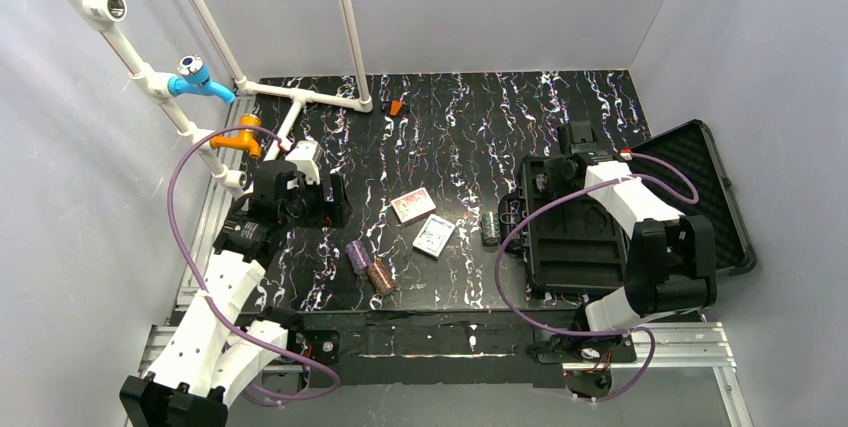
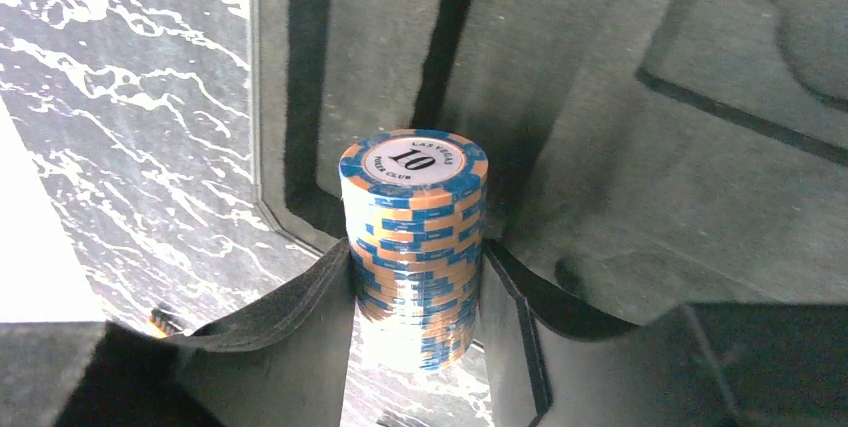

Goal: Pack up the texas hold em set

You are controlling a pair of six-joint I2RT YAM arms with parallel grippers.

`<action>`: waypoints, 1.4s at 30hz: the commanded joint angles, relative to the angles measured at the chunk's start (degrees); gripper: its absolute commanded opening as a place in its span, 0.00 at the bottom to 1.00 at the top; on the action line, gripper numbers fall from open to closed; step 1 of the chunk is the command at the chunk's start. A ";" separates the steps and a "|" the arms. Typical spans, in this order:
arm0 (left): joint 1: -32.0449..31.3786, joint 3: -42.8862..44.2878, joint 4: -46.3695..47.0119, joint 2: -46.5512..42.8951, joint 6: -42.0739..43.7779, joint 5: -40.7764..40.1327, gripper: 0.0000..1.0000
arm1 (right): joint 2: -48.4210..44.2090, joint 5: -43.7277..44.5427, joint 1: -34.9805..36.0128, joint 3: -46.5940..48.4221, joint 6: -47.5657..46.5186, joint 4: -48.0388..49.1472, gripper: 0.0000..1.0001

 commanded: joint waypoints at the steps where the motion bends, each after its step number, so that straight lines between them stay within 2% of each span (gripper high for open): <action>1: -0.28 0.86 -0.26 -0.50 0.87 -0.24 0.84 | 0.71 1.62 -0.58 0.46 1.78 7.13 0.49; 10: -0.23 0.88 -0.23 -0.66 0.87 -0.24 0.84 | 0.73 0.57 -0.75 0.10 1.69 7.36 0.56; 13: -0.26 0.95 -0.19 -0.70 0.88 -0.24 0.84 | 0.51 -0.43 -0.80 -0.45 1.32 7.91 0.70; 16: -0.29 0.95 -0.17 -0.63 0.89 -0.16 0.84 | 0.13 -1.34 -0.81 -1.39 1.25 8.72 0.76; 28: -0.22 0.95 -0.21 -0.89 0.86 -0.15 0.84 | -2.52 -1.96 -0.80 -2.05 0.86 7.71 0.78; 35: -0.27 0.86 -0.25 -1.01 0.89 -0.24 0.84 | -5.12 -2.79 -0.85 -2.53 -1.31 6.78 0.89; 39: -0.29 0.86 -0.26 -0.93 0.84 -0.15 0.84 | -8.50 -0.50 -0.90 -2.67 -4.35 4.43 0.94; 42: -0.29 0.86 -0.23 -1.09 0.89 -0.24 0.84 | -10.72 2.67 -0.89 -3.09 -11.44 5.26 0.92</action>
